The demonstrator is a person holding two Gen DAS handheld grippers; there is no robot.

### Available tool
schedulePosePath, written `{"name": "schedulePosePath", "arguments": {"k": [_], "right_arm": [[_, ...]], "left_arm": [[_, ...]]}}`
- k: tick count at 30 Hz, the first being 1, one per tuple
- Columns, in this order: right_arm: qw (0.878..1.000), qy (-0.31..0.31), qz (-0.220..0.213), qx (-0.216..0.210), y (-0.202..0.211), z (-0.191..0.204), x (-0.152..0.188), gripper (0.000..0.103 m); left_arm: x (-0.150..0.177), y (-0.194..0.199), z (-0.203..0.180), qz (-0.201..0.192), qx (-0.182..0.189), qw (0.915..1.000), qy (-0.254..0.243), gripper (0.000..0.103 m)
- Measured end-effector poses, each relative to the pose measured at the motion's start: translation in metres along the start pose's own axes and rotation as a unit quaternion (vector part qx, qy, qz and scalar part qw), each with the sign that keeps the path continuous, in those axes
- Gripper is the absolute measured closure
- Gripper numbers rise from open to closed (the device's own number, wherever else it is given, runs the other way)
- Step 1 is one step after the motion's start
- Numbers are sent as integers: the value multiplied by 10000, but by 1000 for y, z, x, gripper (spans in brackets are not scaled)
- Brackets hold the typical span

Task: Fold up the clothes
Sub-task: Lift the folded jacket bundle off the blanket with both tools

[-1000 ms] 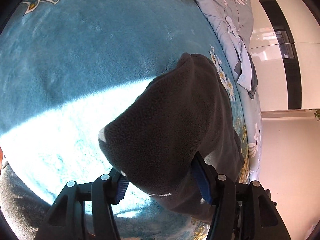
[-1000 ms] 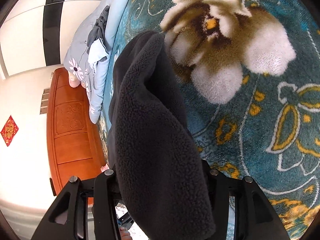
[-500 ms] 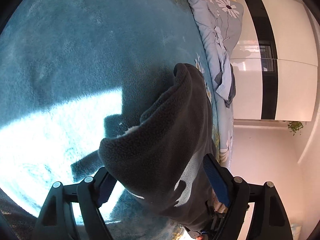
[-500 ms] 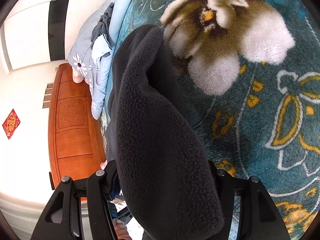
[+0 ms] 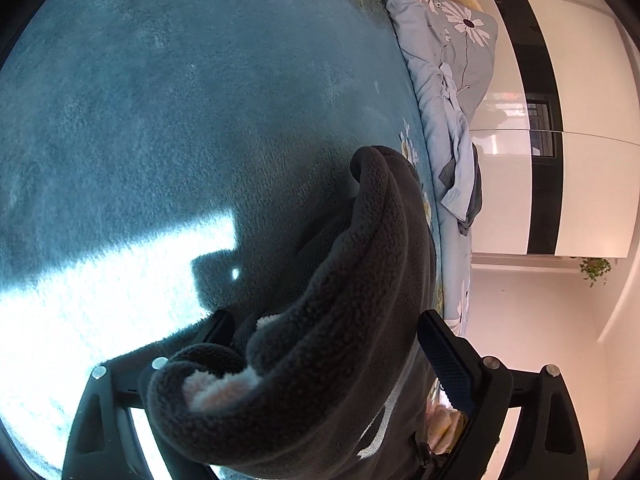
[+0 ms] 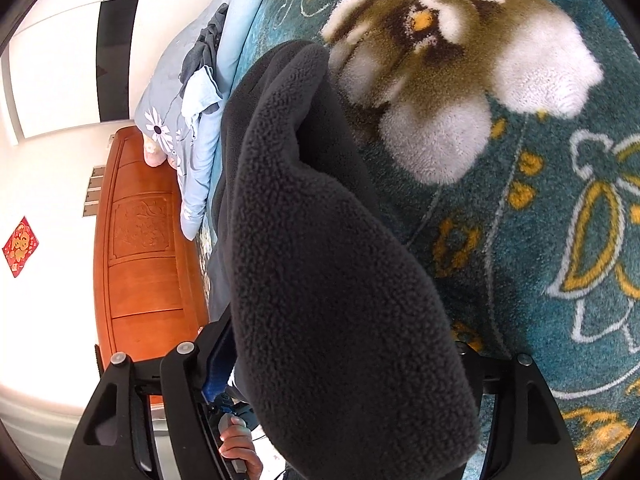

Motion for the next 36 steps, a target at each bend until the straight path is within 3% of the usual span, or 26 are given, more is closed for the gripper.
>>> {"name": "schedulePosePath", "arguments": {"k": [6,8,11,17,23,27,33,36], "right_arm": [[9995,165,-119,250,-1,13,-2,29],[9993,187,-152,286,0,17,-2,43],[9989,254,-142,370,4,24,-1,52],[9986,491,19,188,11,59,-1,57],[9924,1157,288,-303,33,137,4,58],[9838,1629,352,-655,64,186,5,58],[9674,2207,75,-1236,160,238,-4,58],[9581,2474,-238,-1426,225,255,-13,58]], "left_arm": [[-7,-1,3,5,-506,9986,-135,18],[-8,1,0,-1,-625,9978,-205,27],[-19,-5,-14,43,-797,9960,-395,39],[-35,13,-52,18,-890,9931,-764,54],[-60,28,-138,-201,-853,9826,-1637,58],[-62,46,-203,-390,-544,9752,-2112,59],[-49,39,-333,-435,143,9553,-2921,59],[-22,27,-403,-269,600,9430,-3262,59]]}}
Point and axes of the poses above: each gripper's, at about its wrist camera, not at the fingertips, and y roughly against the way its jaws point, z to its left, x to its underside, the point moved 7 cm from there along -y, roughly the way its jaws point, and after that the axes turned 15 degrees about -y, right-handed, at the moved point
